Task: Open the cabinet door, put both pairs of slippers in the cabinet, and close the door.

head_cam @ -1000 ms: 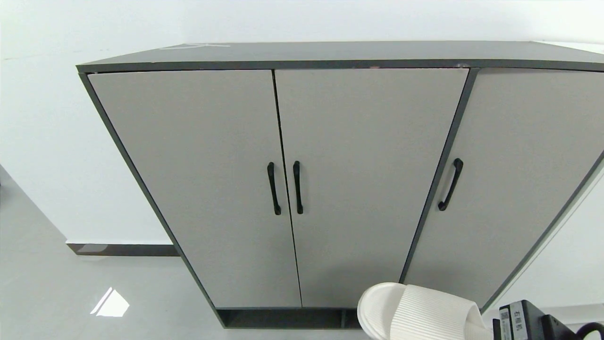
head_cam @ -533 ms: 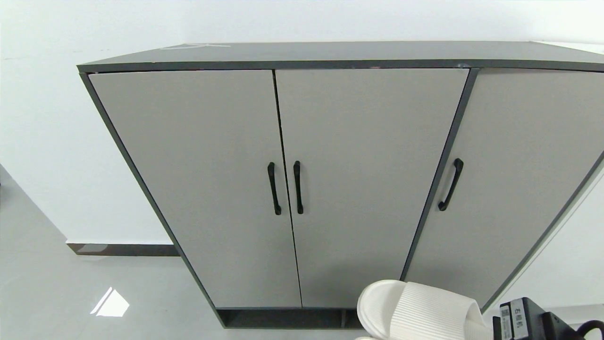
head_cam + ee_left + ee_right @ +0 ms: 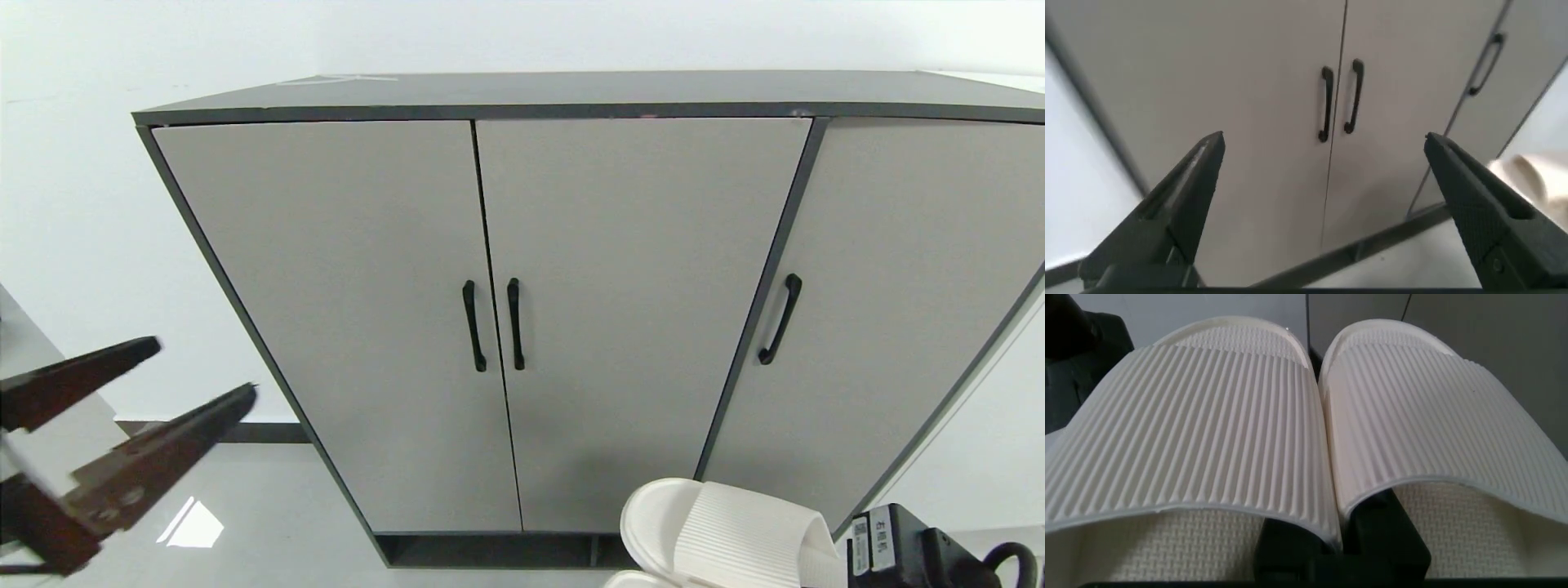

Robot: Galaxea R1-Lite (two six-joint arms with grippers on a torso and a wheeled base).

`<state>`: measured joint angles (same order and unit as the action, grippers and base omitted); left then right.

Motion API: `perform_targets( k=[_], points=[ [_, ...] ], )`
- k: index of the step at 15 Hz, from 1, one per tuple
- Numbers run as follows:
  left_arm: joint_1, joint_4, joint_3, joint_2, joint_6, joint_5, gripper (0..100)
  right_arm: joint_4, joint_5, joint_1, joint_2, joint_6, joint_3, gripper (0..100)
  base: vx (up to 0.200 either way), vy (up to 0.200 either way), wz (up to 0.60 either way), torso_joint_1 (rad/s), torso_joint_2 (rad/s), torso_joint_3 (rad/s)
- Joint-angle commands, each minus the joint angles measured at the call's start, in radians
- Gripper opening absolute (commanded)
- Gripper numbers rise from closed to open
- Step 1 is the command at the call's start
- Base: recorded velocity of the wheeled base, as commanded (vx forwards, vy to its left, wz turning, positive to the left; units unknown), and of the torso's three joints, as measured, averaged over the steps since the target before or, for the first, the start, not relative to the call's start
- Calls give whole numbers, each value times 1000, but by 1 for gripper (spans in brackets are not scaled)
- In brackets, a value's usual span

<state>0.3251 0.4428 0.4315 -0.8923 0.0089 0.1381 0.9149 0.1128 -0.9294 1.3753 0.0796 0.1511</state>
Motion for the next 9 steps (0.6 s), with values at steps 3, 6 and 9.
perform_targets(
  k=[3, 6, 9],
  points=[
    [440, 105, 89, -287, -138, -181, 100, 1, 1, 1, 10, 0, 1, 0, 0, 0, 0, 0, 0, 0],
    [500, 99, 165, -462, -211, -180, 100, 2, 1, 3, 8, 0, 2, 0, 0, 0, 0, 0, 0, 0],
    [489, 99, 231, -566, -251, -176, 100, 2, 1, 12, 10, -1, 2, 0, 0, 0, 0, 0, 0, 0]
  ],
)
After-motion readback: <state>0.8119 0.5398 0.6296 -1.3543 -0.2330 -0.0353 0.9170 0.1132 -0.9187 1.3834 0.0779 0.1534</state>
